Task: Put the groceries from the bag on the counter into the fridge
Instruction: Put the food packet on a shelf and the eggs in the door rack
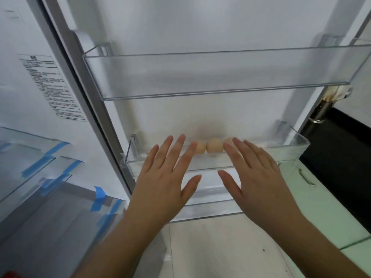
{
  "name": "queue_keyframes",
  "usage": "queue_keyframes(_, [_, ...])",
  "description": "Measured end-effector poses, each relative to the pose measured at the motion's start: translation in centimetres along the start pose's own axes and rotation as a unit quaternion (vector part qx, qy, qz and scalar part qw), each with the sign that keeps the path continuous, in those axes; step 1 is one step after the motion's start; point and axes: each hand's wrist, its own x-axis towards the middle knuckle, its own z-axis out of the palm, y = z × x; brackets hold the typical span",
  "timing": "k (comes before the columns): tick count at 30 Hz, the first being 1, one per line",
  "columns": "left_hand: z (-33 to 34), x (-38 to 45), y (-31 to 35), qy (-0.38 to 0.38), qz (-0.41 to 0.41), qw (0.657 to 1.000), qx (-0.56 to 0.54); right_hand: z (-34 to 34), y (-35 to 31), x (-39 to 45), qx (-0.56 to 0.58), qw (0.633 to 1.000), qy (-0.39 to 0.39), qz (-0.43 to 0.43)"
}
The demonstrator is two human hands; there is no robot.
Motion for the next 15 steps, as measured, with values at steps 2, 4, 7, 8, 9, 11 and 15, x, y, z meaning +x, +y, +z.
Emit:
queue_keyframes(2, [0.3, -0.7, 0.4, 0.004, 0.014, 1.0, -0.007, 0.2, -0.4, -1.1, -0.013, 1.0, -0.01, 0.012])
queue_keyframes(4, [0.5, -1.4, 1.0, 0.004, 0.026, 1.0, -0.013, 0.3, -0.6, -2.3, -0.021, 0.999, -0.011, 0.026])
queue_keyframes(7, [0.6, -2.0, 1.6, 0.005, 0.02, 1.0, -0.008, 0.0, -0.4, -4.1, -0.023, 0.999, -0.013, 0.048])
queue_keyframes(8, [0.6, -2.1, 1.7, 0.003, 0.016, 1.0, -0.006, -0.1, -0.2, -4.6, -0.025, 0.998, -0.015, 0.052])
queue_keyframes(9, [0.5, -2.3, 2.0, 0.0, 0.014, 1.0, -0.008, -0.2, 0.0, -5.0, -0.027, 0.998, -0.016, 0.056])
queue_keyframes(11, [0.3, -2.8, 2.8, 0.001, 0.018, 1.0, -0.016, -0.3, 0.3, -6.0, -0.025, 0.998, -0.016, 0.063])
queue_keyframes(15, [-0.1, -3.9, 5.4, 0.021, 0.04, 0.999, -0.02, -0.5, 1.2, -8.5, -0.015, 0.997, -0.021, 0.069])
